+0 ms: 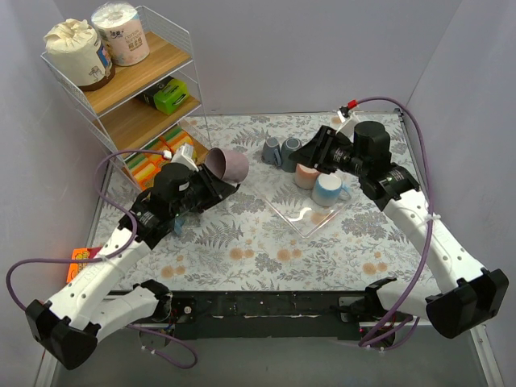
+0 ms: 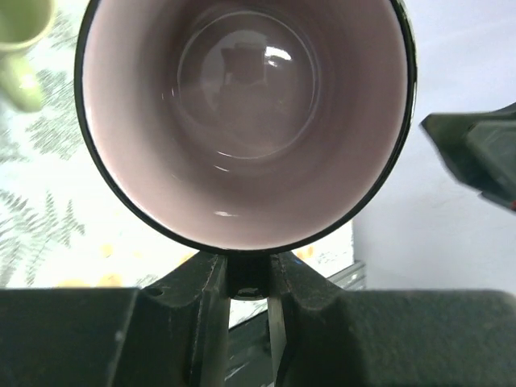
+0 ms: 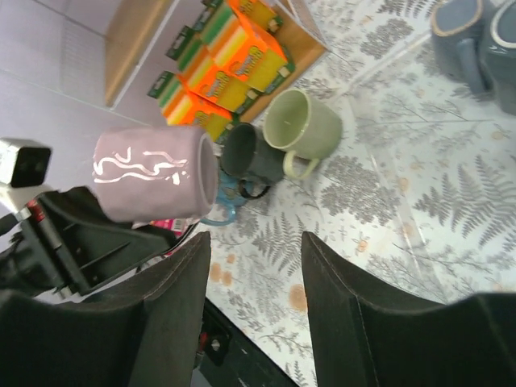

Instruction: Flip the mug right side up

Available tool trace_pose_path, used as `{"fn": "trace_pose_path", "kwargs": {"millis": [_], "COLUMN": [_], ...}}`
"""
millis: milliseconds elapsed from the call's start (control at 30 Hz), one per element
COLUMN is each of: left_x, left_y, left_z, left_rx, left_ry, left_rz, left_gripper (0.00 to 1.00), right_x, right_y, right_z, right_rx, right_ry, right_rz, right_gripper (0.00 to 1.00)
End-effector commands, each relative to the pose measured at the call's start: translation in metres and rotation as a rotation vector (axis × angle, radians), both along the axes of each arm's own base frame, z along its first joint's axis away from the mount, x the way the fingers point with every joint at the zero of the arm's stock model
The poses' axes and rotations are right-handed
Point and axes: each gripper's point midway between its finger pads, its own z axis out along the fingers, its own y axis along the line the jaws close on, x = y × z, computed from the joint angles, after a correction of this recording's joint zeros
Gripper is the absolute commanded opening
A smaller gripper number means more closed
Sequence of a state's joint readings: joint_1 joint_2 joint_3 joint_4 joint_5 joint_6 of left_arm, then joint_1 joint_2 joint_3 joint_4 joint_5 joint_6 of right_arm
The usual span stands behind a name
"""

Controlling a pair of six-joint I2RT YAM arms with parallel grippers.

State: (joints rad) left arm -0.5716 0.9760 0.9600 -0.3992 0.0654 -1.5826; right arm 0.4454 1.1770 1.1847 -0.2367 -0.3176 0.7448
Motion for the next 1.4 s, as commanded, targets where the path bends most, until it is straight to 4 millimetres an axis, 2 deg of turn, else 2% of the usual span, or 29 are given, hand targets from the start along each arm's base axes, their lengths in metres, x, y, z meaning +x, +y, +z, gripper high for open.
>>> {"fn": "trace_pose_path", "kwargs": {"millis": [0,67,200,333,500,533,700,1000,1367], "left_x": [-0.024,-0.032,-0.033,-0.03,-0.031,-0.03,-0.038,-0.054,-0.072], "left_y": [0.037,0.047,0.064,0.078,0.074,0.073,0.068,0.064,0.081], "left_z": [-0.033,-0.05,-0.068,-0.084,-0.111,-0.114,-0.146,-0.184,-0.224], "left_rx": [0.167,0.218,0.318,0.431,0.494,0.494,0.547,0.624,0.685], "left_ry": [0.06,0.095,0.129,0.179,0.241,0.244,0.282,0.308,0.369], "left_rz": [0.087,0.1,0.152,0.193,0.178,0.183,0.174,0.196,0.22], "left_gripper": [0.0,0.0,0.0,0.0,0.0,0.0,0.0,0.0,0.0], "right_x": [0.003,0.001,-0.001,0.0,0.005,0.007,0.009,0.009,0.008], "right_y": [-0.014,-0.013,-0.012,-0.015,-0.024,-0.026,-0.034,-0.039,-0.048], "right_z": [-0.021,-0.028,-0.042,-0.046,-0.055,-0.051,-0.052,-0.058,-0.071], "right_rx": [-0.131,-0.136,-0.147,-0.168,-0.24,-0.254,-0.28,-0.286,-0.309], "right_ry": [0.029,0.049,0.085,0.093,0.112,0.096,0.095,0.11,0.135], "right_rz": [-0.028,-0.019,-0.011,-0.024,-0.051,-0.054,-0.072,-0.075,-0.085], "right_gripper": [0.56,0.56,0.55,0.55,0.57,0.57,0.58,0.59,0.59]}}
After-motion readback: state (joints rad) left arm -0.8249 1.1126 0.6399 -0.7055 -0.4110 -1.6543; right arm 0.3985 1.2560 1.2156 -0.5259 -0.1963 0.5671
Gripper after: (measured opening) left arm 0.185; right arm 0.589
